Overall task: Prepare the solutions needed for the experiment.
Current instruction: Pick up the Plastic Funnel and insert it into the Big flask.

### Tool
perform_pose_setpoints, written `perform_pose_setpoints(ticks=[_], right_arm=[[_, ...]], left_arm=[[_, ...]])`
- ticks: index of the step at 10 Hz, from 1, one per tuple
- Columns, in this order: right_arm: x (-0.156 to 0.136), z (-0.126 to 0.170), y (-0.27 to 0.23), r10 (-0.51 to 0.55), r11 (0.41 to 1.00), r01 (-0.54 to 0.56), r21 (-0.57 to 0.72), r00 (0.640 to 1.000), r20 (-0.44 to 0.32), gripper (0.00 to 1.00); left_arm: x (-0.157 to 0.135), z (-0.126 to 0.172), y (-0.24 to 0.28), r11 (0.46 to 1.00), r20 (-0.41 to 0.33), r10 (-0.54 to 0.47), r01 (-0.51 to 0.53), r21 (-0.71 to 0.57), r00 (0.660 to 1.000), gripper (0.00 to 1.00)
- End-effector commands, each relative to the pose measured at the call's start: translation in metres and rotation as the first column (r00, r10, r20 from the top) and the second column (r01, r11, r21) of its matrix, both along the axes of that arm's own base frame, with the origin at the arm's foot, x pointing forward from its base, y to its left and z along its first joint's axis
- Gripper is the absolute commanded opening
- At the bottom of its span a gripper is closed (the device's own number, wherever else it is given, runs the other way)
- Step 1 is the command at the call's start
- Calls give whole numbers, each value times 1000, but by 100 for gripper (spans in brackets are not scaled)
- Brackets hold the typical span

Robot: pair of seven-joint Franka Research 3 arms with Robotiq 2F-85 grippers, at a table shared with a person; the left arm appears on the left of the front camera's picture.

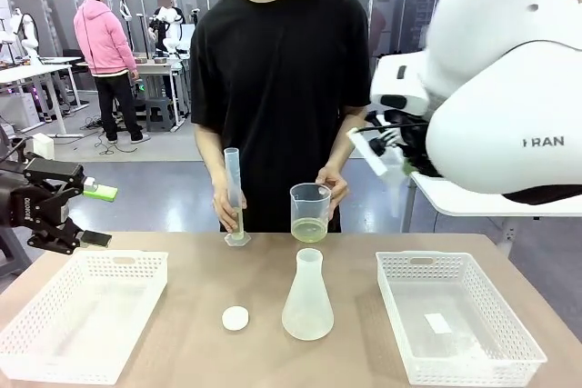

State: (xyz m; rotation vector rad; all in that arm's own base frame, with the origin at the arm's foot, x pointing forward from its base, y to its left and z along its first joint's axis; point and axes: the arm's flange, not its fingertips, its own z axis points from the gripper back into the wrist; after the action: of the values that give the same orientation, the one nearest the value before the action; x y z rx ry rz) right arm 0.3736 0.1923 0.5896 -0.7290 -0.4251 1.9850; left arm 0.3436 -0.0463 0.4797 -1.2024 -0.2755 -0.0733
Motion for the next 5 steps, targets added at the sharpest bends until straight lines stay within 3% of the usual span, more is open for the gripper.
perform_pose_setpoints(ticks=[1,2,5], right_arm=[[-2,0,19,187,982,-188,11,981,60,4],[-5,2,37,278,960,-279,18,959,64,4],[-11,6,64,388,918,-390,64,921,43,4]], left_arm=[[-1,1,-2,1000,18,-5,5,-23,1000,100],[-1,1,-2,1000,18,-5,5,-23,1000,100],[-1,1,-2,1000,18,-5,5,-23,1000,100]])
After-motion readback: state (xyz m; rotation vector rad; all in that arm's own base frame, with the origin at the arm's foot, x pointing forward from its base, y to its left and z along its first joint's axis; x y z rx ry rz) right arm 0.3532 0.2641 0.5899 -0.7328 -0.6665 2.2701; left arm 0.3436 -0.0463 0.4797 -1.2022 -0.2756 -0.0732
